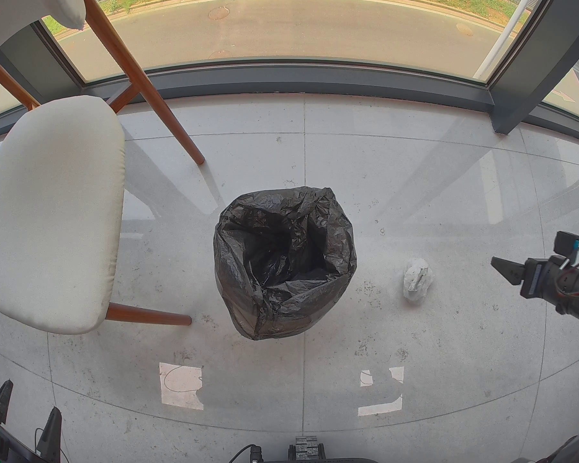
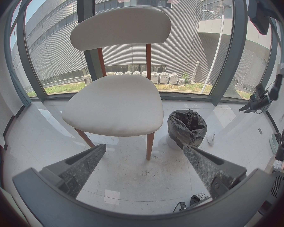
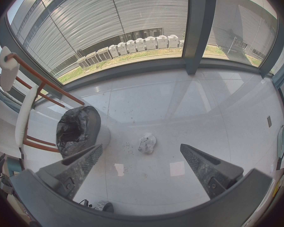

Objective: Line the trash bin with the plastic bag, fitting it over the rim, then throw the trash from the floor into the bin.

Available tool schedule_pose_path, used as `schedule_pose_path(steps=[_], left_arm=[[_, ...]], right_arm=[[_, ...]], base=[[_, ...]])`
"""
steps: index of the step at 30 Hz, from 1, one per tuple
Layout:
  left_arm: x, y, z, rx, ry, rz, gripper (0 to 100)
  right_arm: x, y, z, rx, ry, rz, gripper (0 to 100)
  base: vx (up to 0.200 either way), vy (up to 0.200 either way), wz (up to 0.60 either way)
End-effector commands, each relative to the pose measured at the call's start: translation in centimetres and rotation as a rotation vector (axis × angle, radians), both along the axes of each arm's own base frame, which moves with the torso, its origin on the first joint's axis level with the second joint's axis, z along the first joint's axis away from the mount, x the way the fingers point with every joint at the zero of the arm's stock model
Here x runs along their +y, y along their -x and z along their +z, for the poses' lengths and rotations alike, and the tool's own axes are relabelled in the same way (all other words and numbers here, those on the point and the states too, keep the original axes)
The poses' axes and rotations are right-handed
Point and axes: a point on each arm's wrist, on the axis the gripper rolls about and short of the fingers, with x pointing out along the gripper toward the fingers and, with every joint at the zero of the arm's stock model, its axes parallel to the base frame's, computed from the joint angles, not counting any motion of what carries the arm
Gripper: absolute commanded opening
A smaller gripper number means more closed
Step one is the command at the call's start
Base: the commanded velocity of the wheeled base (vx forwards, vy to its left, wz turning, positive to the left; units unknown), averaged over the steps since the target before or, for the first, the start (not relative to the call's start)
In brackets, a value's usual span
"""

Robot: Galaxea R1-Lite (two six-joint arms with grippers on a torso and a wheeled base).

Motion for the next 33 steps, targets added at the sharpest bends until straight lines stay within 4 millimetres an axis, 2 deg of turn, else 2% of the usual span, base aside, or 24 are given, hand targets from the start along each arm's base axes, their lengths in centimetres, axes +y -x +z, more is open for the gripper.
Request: schedule_pose_path(steps=[1, 2, 4, 5, 13, 18, 25, 33], left_arm=[[0.0, -0.1, -0.5, 0.025, 0.010, 0.001, 100], [-0.1, -0.1, -0.6, 0.024, 0.008, 0.002, 100], [-0.2, 0.1, -0.6, 0.002, 0.006, 0.079, 100], [-0.2, 0.1, -0.6, 0.002, 0.006, 0.081, 100], [-0.2, 0.1, -0.6, 0.002, 0.005, 0.064, 100], [-0.2, 0.1, -0.6, 0.002, 0.006, 0.064, 100], [-0.2, 0.1, -0.6, 0.002, 0.006, 0.064, 100], [-0.2, 0.1, -0.6, 0.003, 0.006, 0.064, 100]], right_arm=[[0.5, -8.2, -10.0, 0.092, -0.005, 0.010, 100], [0.5, -8.3, -10.1, 0.092, -0.005, 0.012, 100], [0.7, -9.8, -12.3, 0.113, -0.003, 0.013, 100], [0.8, -9.9, -12.5, 0.115, -0.003, 0.015, 100], [3.4, -15.1, -15.5, 0.081, -0.035, 0.046, 100], [5.1, -17.0, -16.3, 0.108, -0.063, 0.031, 100], [5.8, -19.5, -15.7, 0.117, -0.085, -0.007, 100], [6.0, -21.0, -18.2, 0.159, -0.057, -0.059, 100]], base=[[0.000, 0.000, 0.00], [0.000, 0.000, 0.00], [0.000, 0.000, 0.00], [0.000, 0.000, 0.00], [0.000, 0.000, 0.00], [0.000, 0.000, 0.00], [0.000, 0.000, 0.00], [0.000, 0.000, 0.00]])
